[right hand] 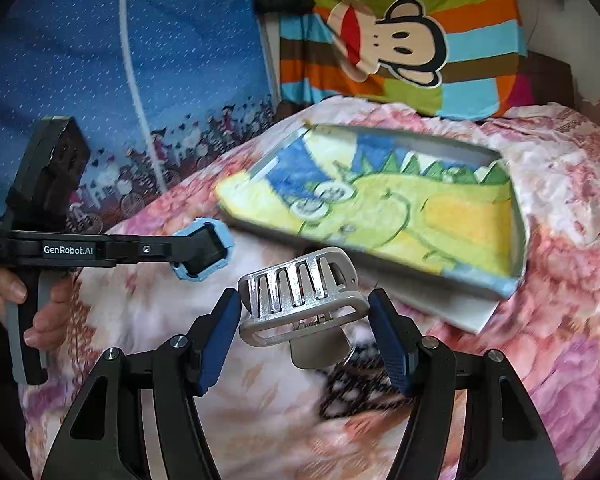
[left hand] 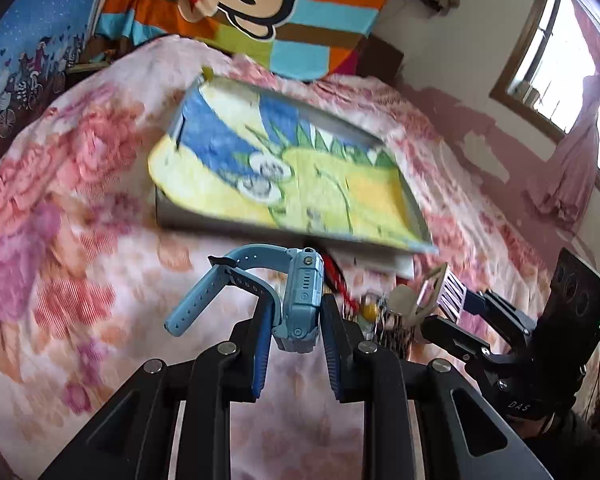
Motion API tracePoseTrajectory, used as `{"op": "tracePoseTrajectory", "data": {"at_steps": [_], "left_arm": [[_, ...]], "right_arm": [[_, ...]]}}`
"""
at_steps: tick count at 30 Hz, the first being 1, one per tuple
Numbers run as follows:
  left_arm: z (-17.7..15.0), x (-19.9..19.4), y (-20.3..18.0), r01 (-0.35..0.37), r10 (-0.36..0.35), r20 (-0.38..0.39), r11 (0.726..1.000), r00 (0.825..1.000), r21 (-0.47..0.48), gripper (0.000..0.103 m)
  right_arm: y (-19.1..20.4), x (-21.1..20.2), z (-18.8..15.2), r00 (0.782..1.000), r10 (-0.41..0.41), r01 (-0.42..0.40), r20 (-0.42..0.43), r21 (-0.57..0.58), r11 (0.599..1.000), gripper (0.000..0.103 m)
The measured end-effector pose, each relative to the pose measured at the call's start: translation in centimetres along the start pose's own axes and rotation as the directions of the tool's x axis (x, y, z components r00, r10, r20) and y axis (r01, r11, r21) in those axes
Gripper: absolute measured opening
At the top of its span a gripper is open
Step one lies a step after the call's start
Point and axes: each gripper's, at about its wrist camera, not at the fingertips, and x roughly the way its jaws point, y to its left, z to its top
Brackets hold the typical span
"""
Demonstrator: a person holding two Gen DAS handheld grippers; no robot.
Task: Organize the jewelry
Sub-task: 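Carry the watch and clip into the tray and open both tools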
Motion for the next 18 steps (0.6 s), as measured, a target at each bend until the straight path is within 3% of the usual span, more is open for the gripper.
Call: {"op": "tracePoseTrajectory", "data": {"at_steps": [9, 18], "left_arm": [[7.0, 2.4, -0.6, -0.048, 0.042, 0.098, 0.997, 0.994, 0.061, 0.022], [8.6, 7.6, 1.5, -0.044, 0.044, 0.022, 0.999, 0.999, 0.008, 0.022]], "right_arm": [[-3.0, 3.7, 5.7, 0.987, -0.157, 0.155, 0.024, 0.063, 0.986, 0.060], [-4.7, 9.8, 7.3, 0.969, -0.232, 0.238, -0.083, 0.063, 0.969, 0.061]]}}
